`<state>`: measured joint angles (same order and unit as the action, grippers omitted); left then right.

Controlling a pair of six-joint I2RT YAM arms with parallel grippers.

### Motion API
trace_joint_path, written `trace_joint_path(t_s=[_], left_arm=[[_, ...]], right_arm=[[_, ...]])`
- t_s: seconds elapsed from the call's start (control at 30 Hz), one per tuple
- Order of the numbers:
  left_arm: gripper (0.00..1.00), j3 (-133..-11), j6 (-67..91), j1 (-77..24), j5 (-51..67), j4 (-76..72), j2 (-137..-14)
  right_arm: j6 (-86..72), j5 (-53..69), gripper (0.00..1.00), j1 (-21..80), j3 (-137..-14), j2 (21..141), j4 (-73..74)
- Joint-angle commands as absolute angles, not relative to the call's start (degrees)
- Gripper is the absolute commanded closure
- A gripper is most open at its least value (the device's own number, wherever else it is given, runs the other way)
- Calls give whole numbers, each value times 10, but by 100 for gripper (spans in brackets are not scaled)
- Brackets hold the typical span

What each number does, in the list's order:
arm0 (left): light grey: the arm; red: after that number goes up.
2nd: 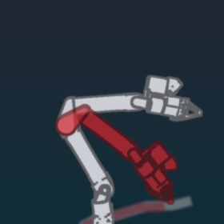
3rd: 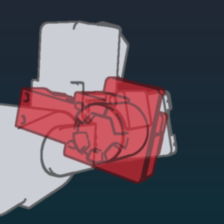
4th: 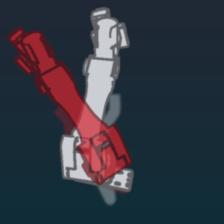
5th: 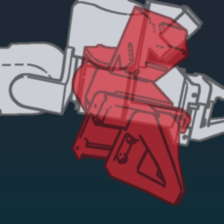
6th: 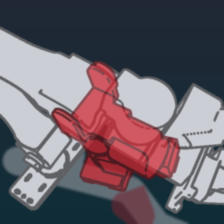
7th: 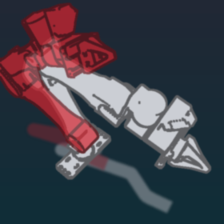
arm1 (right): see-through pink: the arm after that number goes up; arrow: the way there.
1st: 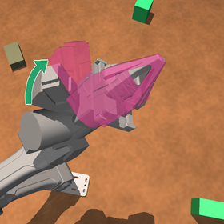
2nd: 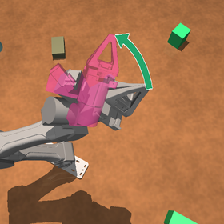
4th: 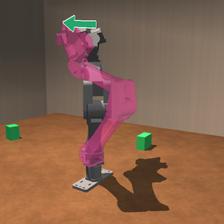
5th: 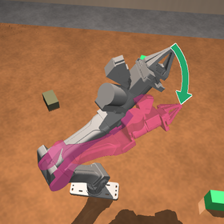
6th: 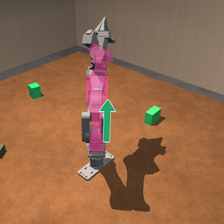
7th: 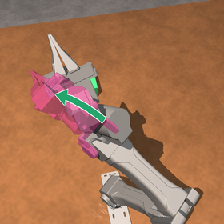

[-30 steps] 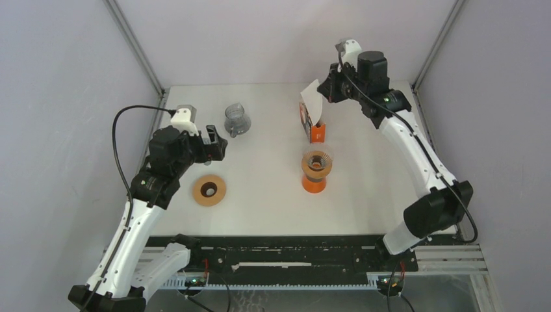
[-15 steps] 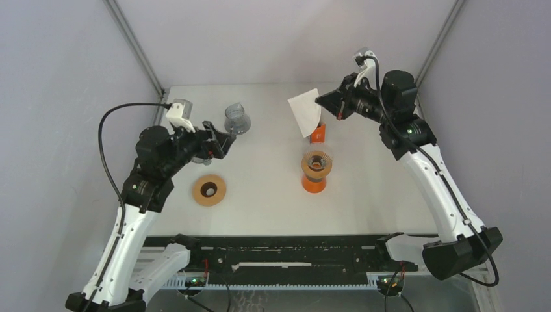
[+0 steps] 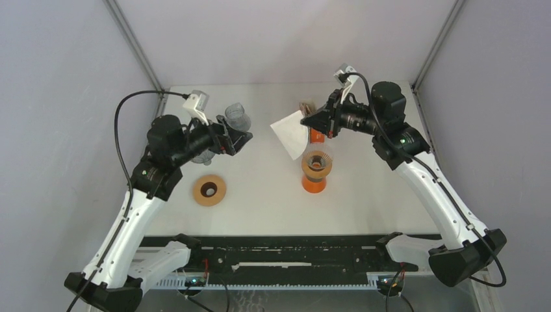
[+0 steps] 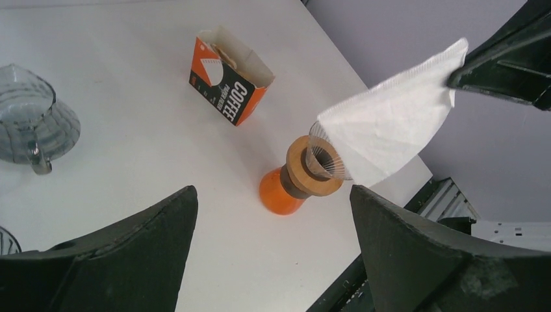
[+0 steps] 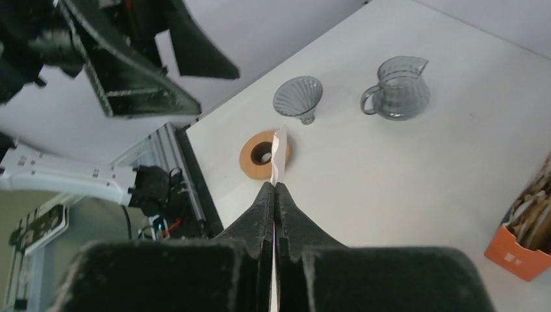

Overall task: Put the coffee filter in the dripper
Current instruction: Place the coffee filter in the coffee dripper.

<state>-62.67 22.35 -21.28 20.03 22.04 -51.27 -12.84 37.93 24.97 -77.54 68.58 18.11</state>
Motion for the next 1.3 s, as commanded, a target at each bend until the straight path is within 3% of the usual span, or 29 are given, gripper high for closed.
trace_joint_path(t_s=[0.0,0.4,0.73,1.0,1.13,1.27], left_arm=[[10,-710,170,-220,263,208,-545],[18,-793,37,-273,399,241,-638],[32,-829,-19,-309,485,290,-691],[60,-841,-36,-313,510,307,-708],[70,-846,-43,-314,512,312,-713],[90,-846,-50,-315,517,316,-715]], right_arm=[[-74,438,100,267,-778,675,197],[4,477,100,307,-778,676,224],[24,479,100,322,-778,678,223],[30,481,100,327,-778,679,225],[33,482,100,329,-778,681,224],[33,482,100,329,-778,684,225]])
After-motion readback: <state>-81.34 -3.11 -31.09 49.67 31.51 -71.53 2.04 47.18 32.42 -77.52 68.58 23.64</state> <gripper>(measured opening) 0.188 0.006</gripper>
